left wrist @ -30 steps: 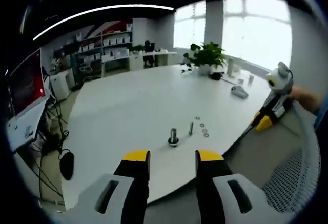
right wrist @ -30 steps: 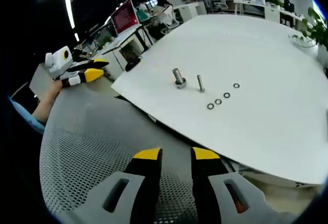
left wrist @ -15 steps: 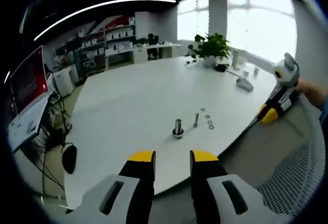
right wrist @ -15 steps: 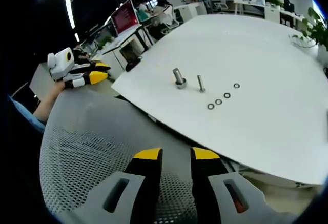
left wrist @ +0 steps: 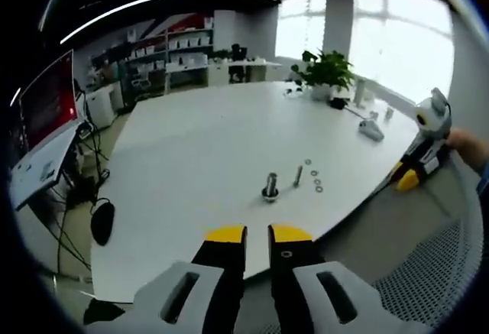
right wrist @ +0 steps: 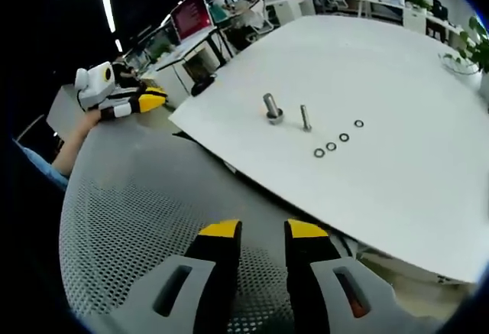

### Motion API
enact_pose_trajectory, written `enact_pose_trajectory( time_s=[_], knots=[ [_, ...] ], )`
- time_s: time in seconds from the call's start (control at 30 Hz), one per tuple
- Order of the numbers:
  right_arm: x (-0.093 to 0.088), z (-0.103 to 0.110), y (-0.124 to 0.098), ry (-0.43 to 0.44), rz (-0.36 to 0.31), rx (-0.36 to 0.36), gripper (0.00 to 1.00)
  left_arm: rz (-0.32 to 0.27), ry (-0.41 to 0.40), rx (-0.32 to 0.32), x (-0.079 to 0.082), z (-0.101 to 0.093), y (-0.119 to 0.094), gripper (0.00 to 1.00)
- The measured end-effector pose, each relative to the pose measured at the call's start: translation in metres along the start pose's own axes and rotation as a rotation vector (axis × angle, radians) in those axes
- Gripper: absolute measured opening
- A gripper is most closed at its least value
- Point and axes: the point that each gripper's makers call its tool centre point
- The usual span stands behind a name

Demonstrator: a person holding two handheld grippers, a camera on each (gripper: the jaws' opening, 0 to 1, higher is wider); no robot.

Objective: Place the washer onto the threaded stud by aligning its center hole with the stud, sliding it down to the base, and recovering from edge contact or off-axis alignment until the washer reaches the visible bottom stop.

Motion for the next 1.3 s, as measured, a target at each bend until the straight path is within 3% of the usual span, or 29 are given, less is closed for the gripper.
enact_pose_trajectory(
  time_s=[0.13, 0.43, 0.8, 0.93, 1.0, 1.17, 1.27, 1.3],
  knots=[
    [-0.002, -0.003, -0.002, -0.018, 0.039, 0.027, 0.24, 0.012, 0.009, -0.002, -0.003, 0.000, 0.000, 0.12],
    [0.002, -0.032, -0.013, -0.181, 0.153, -0.022, 0.24, 0.041, -0.002, -0.012, -0.009, -0.001, 0.000, 0.11],
    [0.027, -0.061, 0.006, -0.367, 0.309, -0.004, 0.25, 0.075, -0.029, 0.003, -0.014, 0.002, 0.001, 0.10],
    [0.037, -0.080, 0.014, -0.573, 0.416, -0.064, 0.25, 0.061, -0.052, 0.009, -0.013, 0.004, 0.000, 0.09],
    [0.037, -0.084, 0.020, -0.601, 0.453, -0.061, 0.25, 0.062, -0.071, 0.006, -0.013, 0.005, -0.001, 0.08],
    [0.044, -0.087, 0.037, -0.586, 0.439, -0.014, 0.25, 0.080, -0.043, 0.014, -0.017, 0.004, 0.000, 0.06],
    [0.048, -0.091, 0.047, -0.618, 0.445, -0.006, 0.25, 0.096, -0.033, 0.015, -0.020, 0.005, 0.000, 0.05],
    [0.055, -0.094, 0.051, -0.672, 0.442, -0.021, 0.25, 0.095, -0.027, 0.019, -0.020, 0.005, 0.000, 0.04]
  ],
)
Point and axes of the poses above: the point that each gripper's makers call its tool centre point, and the gripper's own axes: y roughly forward along the fingers, z roughly to its left, x roughly out of its top, and after that the axes turned 12 degrees about x, right-handed
